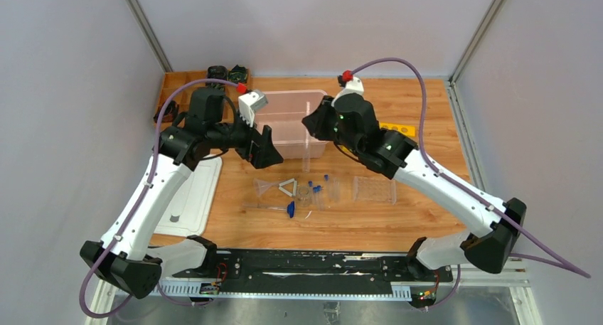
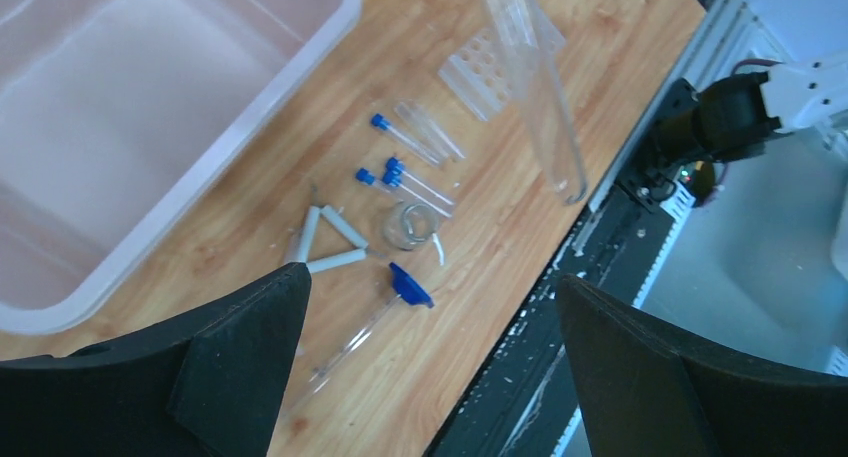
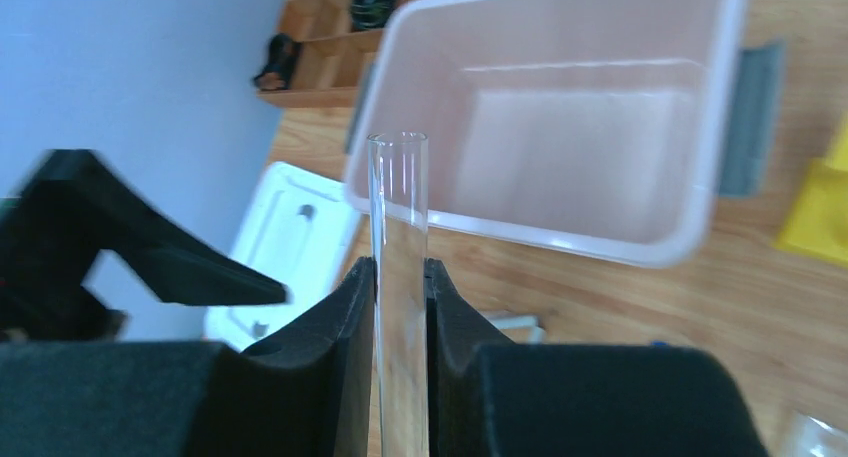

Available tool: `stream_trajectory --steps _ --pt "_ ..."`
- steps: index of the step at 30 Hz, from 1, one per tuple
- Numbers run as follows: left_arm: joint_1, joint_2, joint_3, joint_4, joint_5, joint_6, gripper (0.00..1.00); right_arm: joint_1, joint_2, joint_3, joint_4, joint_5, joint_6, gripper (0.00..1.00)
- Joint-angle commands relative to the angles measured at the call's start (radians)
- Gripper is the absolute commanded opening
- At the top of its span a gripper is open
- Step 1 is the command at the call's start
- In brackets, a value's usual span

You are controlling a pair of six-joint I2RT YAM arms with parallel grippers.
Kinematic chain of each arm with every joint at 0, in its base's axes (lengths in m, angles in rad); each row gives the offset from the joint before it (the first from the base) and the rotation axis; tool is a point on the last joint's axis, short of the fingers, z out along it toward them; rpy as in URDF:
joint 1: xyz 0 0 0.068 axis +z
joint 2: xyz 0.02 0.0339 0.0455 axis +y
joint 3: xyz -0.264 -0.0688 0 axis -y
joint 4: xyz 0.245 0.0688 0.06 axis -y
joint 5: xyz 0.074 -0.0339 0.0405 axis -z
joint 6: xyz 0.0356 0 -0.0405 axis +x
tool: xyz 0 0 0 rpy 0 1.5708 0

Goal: Organize the chemistry lab equipment

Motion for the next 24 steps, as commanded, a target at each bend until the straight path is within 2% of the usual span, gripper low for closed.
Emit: stream_trajectory --steps 1,11,14,20,24 --pt "-0.032 0.016 0.012 0.037 0.054 -0.092 0.97 0.086 0.083 0.087 0.148 0.025 0.001 0.00" --pt "-0.032 -0.003 -0.025 0.120 0.095 -0.163 0.89 0.151 0.131 0.115 0.254 0.043 0.026 0.00" --pt "-0.032 -0.011 -0.035 0.159 0.082 -0.185 0.83 0.164 0.121 0.098 0.278 0.058 0.042 0.00" --pt "-0.032 -0.006 -0.028 0.170 0.080 -0.178 0.58 0.175 0.093 0.066 0.301 0.076 0.054 0.00" --pt "-0.031 0.003 -0.032 0.166 0.088 -0.175 0.35 0.175 0.078 0.053 0.334 0.080 0.041 0.00"
